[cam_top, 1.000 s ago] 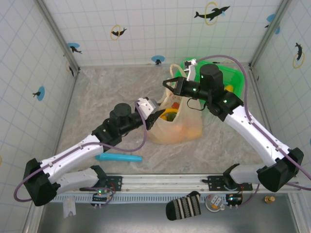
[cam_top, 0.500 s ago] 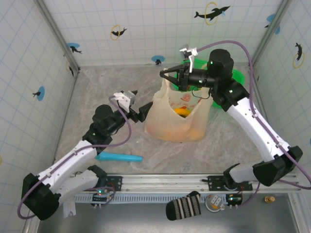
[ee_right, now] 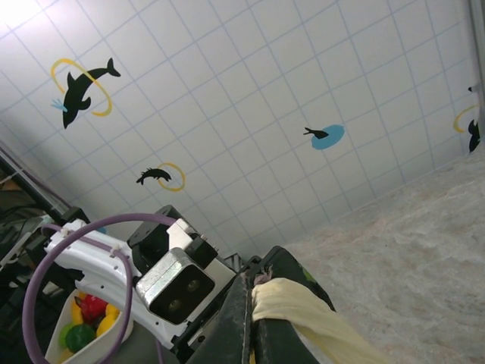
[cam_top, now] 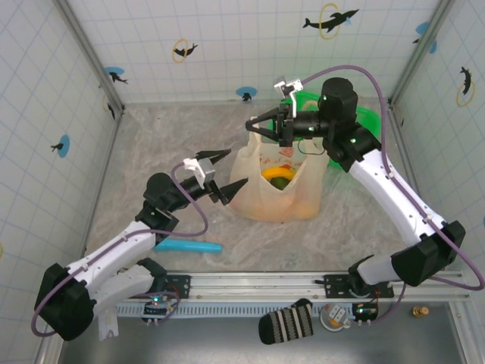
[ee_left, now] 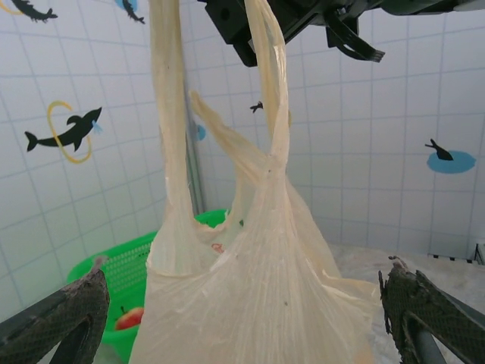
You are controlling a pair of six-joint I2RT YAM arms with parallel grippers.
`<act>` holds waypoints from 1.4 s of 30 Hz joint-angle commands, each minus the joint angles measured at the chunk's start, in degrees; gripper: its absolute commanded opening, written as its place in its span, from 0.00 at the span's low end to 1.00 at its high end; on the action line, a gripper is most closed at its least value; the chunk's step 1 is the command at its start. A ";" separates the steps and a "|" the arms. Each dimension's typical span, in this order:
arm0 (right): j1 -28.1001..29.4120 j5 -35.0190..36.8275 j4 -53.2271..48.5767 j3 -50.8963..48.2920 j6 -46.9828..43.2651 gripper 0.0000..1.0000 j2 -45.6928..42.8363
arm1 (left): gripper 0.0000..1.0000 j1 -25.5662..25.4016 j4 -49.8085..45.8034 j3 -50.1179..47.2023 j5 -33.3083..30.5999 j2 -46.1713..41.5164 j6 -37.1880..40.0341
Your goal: Place the fake fruits into the plastic bag and tie a complex knot
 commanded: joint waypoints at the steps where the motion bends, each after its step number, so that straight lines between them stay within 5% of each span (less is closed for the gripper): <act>1: 1.46 -2.57 4.23 -0.49 1.02 0.00 -0.29 | 0.96 0.04 7.64 3.40 2.02 4.15 0.03; 13: 5.14 -5.20 1.41 -3.11 -3.59 0.00 -1.78 | 0.93 -0.21 18.63 8.37 14.37 15.55 -3.60; 17: 5.14 -5.71 5.40 -4.76 -1.60 0.00 -2.44 | 0.83 -0.57 18.20 8.48 16.13 17.28 -1.85; 21: 4.88 -4.20 6.42 -5.05 -1.51 0.00 -2.62 | 0.60 -0.75 19.22 7.93 19.58 18.47 -1.50; 34: 3.28 -2.54 10.98 -8.25 0.31 0.00 -4.63 | 0.51 -2.11 14.54 4.55 16.80 17.81 3.59; 42: 3.65 -2.81 17.92 -14.28 3.54 0.00 -6.81 | 0.54 -3.28 20.41 4.95 12.10 19.76 3.60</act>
